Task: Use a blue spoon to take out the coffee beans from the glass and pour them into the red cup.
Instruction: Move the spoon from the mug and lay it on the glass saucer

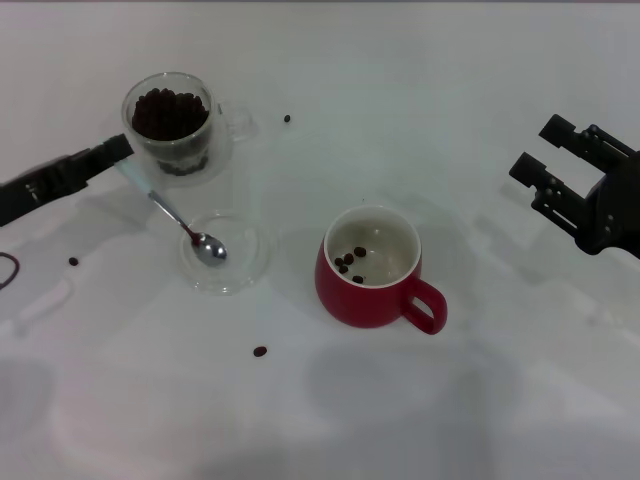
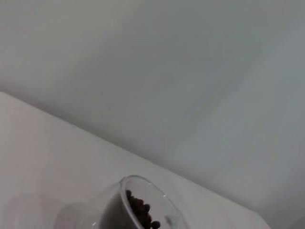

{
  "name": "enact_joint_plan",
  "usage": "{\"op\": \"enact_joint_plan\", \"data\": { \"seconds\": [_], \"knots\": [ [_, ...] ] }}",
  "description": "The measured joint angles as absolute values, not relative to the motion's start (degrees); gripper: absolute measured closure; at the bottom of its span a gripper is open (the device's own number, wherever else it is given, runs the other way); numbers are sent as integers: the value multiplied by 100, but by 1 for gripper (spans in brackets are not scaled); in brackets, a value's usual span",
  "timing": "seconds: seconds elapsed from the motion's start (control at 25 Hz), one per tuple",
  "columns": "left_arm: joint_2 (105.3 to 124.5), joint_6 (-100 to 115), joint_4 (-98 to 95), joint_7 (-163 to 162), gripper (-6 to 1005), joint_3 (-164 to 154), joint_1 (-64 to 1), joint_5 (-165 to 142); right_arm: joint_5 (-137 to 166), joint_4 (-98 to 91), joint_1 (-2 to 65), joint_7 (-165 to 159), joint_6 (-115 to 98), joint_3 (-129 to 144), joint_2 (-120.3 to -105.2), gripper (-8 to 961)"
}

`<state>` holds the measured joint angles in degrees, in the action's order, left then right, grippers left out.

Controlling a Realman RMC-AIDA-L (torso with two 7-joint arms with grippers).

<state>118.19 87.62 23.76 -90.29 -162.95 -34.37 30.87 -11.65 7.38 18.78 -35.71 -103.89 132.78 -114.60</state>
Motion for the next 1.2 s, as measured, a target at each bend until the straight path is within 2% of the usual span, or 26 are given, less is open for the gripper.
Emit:
{"op": "enact_joint_plan", "data": {
  "seconds": [0.88,1.2],
  "knots": [
    [11839,8262,1811,-9245,875,-16270,-3100,3075,-1185,738,1942,-3612,-10326,13290,-11432,347],
    [11770,8117,1879,-9198,740,-16254,-2956,3293,-1160,742,1942,-3612,-10326,13305,-11446,347]
  ]
}}
